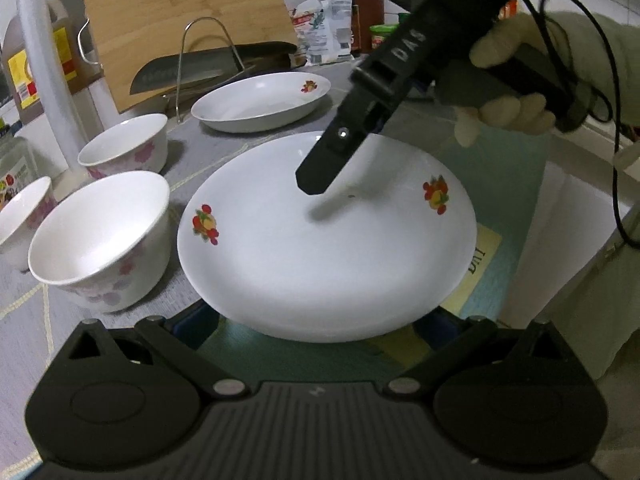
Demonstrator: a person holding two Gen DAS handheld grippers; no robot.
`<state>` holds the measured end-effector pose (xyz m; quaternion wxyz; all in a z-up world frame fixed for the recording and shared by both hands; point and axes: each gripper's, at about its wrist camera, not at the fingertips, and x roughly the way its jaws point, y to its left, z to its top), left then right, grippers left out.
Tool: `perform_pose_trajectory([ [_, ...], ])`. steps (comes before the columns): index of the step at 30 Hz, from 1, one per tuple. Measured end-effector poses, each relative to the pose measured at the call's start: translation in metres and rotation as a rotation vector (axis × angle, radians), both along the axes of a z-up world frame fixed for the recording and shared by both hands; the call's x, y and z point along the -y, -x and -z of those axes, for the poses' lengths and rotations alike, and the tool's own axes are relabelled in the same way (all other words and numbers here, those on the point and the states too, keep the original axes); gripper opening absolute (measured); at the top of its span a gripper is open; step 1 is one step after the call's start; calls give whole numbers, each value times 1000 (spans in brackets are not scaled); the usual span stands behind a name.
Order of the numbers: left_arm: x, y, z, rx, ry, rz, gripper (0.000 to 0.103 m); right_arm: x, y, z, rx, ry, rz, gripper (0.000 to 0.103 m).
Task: Organize plates and bowls
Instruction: 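Lift and carry the floral plate toward the first plate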
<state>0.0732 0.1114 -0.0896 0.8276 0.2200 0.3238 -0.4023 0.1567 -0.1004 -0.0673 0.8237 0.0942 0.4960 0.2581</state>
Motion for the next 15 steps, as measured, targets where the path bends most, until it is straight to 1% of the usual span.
perform_pose_trajectory([
  [7, -4, -3, 1, 7, -7, 26, 102, -2, -10, -1, -44, 8, -20, 100],
  [15, -6, -6, 2, -5, 4, 47, 102, -6, -11, -1, -42, 38, -51, 100],
])
